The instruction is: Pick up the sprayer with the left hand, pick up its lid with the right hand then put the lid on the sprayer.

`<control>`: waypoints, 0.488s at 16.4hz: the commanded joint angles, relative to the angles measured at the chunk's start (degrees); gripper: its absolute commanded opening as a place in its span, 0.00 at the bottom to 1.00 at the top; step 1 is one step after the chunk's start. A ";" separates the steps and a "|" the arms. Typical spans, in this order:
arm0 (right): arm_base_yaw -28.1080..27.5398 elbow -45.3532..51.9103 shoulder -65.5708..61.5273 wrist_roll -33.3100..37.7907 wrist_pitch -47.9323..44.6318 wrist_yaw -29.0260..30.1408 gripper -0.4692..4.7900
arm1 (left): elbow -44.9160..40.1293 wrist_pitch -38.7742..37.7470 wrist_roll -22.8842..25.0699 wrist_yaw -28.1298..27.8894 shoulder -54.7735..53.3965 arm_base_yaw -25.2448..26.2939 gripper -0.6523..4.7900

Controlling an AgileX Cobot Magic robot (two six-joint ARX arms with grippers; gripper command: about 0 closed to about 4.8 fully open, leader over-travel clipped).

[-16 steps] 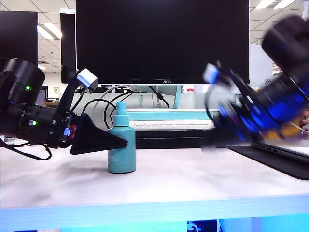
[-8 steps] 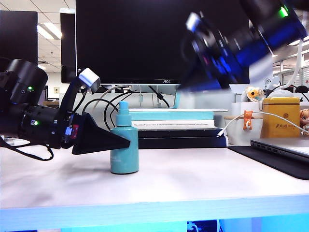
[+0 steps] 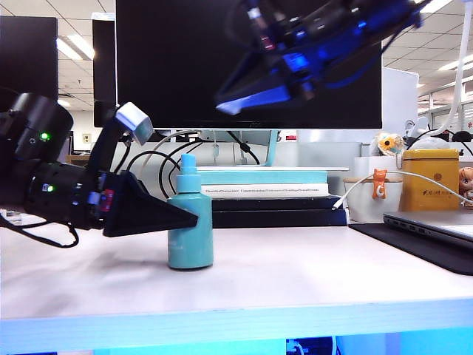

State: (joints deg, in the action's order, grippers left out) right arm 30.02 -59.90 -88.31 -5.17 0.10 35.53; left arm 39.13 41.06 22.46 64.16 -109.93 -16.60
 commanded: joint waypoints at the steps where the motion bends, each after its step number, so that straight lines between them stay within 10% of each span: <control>1: 2.97 -0.33 -1.44 0.52 -0.37 1.27 0.28 | 0.04 -0.28 -0.15 1.42 -0.07 -1.64 0.40; 8: 5.03 -0.37 -2.03 -0.92 2.34 0.15 0.28 | 0.04 -0.72 0.07 -1.20 -0.07 -4.28 0.40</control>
State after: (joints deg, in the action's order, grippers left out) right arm 35.05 -59.96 -90.56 -5.32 1.98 35.88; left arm 39.13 40.95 22.46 63.64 -110.04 -20.91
